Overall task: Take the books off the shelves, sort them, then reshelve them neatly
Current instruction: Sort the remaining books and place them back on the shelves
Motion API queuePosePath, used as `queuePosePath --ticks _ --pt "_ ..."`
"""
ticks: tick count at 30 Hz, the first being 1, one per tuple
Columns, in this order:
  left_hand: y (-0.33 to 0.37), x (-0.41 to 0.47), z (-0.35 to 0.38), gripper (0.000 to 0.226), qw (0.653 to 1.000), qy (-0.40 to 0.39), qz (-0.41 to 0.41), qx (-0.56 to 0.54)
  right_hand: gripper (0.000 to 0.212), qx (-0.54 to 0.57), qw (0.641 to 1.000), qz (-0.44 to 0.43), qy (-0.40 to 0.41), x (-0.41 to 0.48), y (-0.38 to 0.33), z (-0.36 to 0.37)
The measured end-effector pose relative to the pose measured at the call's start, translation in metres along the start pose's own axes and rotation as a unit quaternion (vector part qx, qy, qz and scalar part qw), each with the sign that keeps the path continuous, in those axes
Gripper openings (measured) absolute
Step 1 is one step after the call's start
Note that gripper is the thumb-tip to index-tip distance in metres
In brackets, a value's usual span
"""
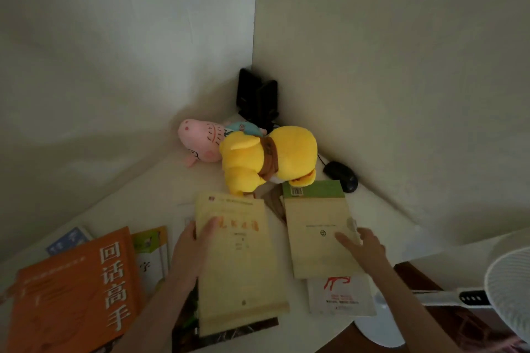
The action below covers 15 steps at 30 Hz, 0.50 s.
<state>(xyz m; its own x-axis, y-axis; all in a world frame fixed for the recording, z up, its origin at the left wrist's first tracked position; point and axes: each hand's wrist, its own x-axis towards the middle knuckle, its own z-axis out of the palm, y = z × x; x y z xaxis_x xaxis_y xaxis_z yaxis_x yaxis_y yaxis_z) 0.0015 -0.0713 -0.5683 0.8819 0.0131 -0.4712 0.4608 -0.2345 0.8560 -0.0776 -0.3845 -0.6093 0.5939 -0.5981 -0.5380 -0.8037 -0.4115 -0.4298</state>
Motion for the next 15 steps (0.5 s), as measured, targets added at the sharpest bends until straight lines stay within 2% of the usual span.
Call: queuePosePath --ticks 1,3,7,11,15 --pt "-0.016 0.004 -0.002 0.031 0.999 -0.005 -0.024 0.026 0.079 -0.067 0.998 0.013 -0.005 0.01 0.01 0.012" --pt "-0.038 0.008 -0.005 0.038 0.997 -0.008 -0.059 0.04 0.09 -0.111 0.994 0.016 0.007 0.022 0.022 0.026" --pt "-0.049 0.01 -0.008 0.031 0.997 -0.006 -0.064 0.035 0.095 -0.151 0.988 0.02 0.031 0.037 0.028 0.025" --pt "-0.046 0.007 -0.01 0.029 0.998 -0.007 -0.069 0.011 0.089 -0.147 0.988 0.04 0.022 0.042 0.034 0.015" --pt "-0.046 0.005 -0.009 0.024 0.997 -0.009 -0.069 -0.011 0.06 -0.098 0.99 0.015 0.096 0.023 0.024 -0.006"
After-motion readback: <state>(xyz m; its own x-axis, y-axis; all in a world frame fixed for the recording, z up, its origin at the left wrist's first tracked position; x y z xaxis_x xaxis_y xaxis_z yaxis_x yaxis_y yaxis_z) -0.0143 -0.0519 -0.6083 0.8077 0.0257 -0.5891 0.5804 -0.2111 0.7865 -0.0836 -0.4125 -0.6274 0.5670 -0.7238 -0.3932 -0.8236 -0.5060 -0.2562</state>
